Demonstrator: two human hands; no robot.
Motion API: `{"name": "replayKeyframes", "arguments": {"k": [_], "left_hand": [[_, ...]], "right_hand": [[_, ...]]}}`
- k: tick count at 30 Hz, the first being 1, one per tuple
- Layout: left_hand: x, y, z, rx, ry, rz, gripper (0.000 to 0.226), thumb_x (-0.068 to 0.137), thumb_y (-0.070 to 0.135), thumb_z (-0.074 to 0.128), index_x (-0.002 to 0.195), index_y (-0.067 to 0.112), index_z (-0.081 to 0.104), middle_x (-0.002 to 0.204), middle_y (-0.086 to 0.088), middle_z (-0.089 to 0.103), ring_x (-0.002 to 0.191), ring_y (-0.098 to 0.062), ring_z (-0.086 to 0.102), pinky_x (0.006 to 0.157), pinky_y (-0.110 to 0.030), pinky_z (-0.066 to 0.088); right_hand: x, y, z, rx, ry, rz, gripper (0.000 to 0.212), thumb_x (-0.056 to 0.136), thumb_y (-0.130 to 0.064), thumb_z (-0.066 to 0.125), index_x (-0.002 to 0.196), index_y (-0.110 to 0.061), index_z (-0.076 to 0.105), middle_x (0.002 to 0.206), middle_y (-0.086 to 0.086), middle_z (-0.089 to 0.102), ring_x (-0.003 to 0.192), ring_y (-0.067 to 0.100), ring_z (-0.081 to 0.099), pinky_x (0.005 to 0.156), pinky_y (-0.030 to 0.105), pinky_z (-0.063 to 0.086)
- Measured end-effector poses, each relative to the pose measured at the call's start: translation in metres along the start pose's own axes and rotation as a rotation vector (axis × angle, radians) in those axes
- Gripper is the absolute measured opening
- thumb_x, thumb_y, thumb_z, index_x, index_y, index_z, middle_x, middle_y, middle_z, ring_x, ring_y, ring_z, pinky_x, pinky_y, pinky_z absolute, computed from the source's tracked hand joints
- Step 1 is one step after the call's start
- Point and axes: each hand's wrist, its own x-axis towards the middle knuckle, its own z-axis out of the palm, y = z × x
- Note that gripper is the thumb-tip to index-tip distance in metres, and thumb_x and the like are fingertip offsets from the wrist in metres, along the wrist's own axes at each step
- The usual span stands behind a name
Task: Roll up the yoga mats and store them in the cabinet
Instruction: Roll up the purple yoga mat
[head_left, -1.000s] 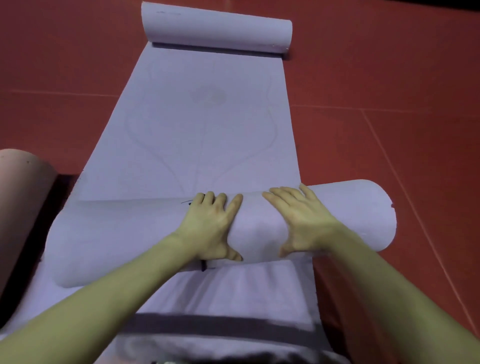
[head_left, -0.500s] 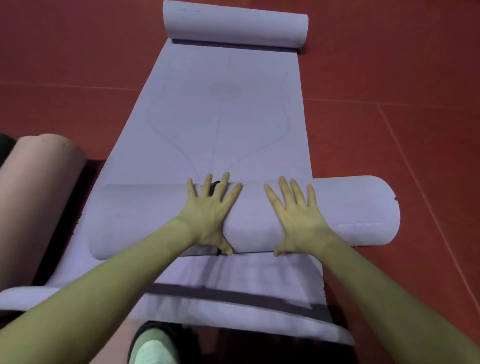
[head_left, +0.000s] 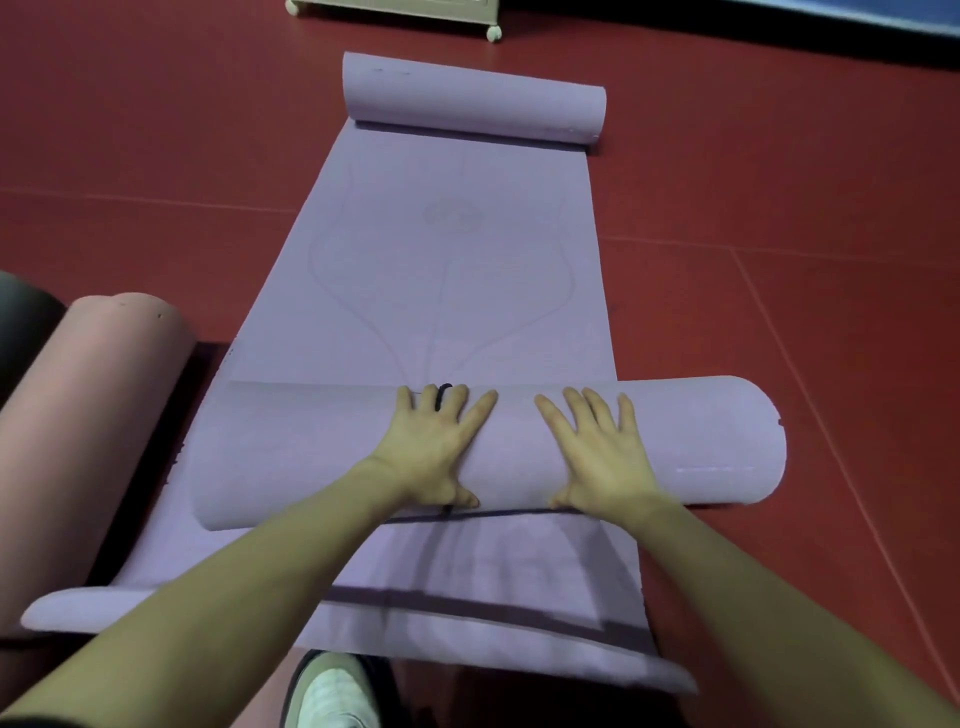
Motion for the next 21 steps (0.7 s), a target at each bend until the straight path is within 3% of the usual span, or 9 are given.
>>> {"name": "replayKeyframes", "arguments": {"k": [5,8,10,14,18,21], "left_hand": [[-0.031,-0.011,-0.04,0.028,0.073,-0.045,0.124,0.056,0.077,0.063,0.152,0.021,0.008,0.145,-0.01,0.029,0.12,-0.033,0.039,0.097,-0.049,0.03],[-0.056,-0.021,-0.065,0.032,0.16,-0.104,0.127,0.04,0.077,0.071,0.145,0.016,0.035,0.13,-0.015,0.05,0.103,-0.038,0.053,0.083,-0.053,0.04],[-0.075,-0.03,-0.078,0.027,0.234,-0.134,0.126,0.032,0.075,0.073,0.139,0.014,0.045,0.121,-0.016,0.056,0.094,-0.04,0.057,0.076,-0.053,0.043],[-0.118,-0.048,-0.102,0.05,0.348,-0.199,0.123,0.035,0.075,0.068,0.139,0.016,0.035,0.121,-0.016,0.055,0.094,-0.038,0.056,0.076,-0.05,0.043],[-0.165,-0.071,-0.109,0.038,0.409,-0.295,0.121,0.037,0.071,0.072,0.138,0.017,0.033,0.12,-0.017,0.055,0.095,-0.038,0.055,0.076,-0.049,0.044],[-0.199,-0.092,-0.105,0.03,0.433,-0.393,0.12,0.039,0.071,0.072,0.139,0.017,0.034,0.122,-0.018,0.054,0.097,-0.039,0.055,0.076,-0.051,0.045]], "right_hand": [[-0.017,-0.008,-0.041,-0.01,0.109,-0.035,0.124,0.062,-0.059,0.076,0.151,-0.026,-0.004,0.155,0.012,0.008,0.143,0.031,0.007,0.111,0.058,0.003],[-0.025,-0.016,-0.074,-0.039,0.178,-0.069,0.126,0.059,-0.059,0.077,0.151,-0.026,-0.003,0.156,0.013,0.009,0.144,0.032,0.008,0.11,0.059,0.003],[-0.032,-0.023,-0.096,-0.055,0.239,-0.093,0.127,0.058,-0.059,0.078,0.151,-0.026,-0.003,0.156,0.013,0.008,0.144,0.032,0.008,0.11,0.059,0.002],[-0.042,-0.045,-0.138,-0.087,0.324,-0.169,0.128,0.057,-0.06,0.078,0.151,-0.027,-0.002,0.156,0.013,0.01,0.144,0.031,0.009,0.111,0.059,0.002],[-0.039,-0.082,-0.167,-0.121,0.439,-0.272,0.133,0.034,-0.056,0.088,0.148,-0.02,0.029,0.144,0.02,0.038,0.132,0.039,0.036,0.104,0.066,0.019],[-0.032,-0.122,-0.191,-0.157,0.441,-0.367,0.129,0.046,-0.053,0.086,0.151,-0.022,0.019,0.15,0.019,0.028,0.138,0.038,0.025,0.108,0.064,0.009]]}}
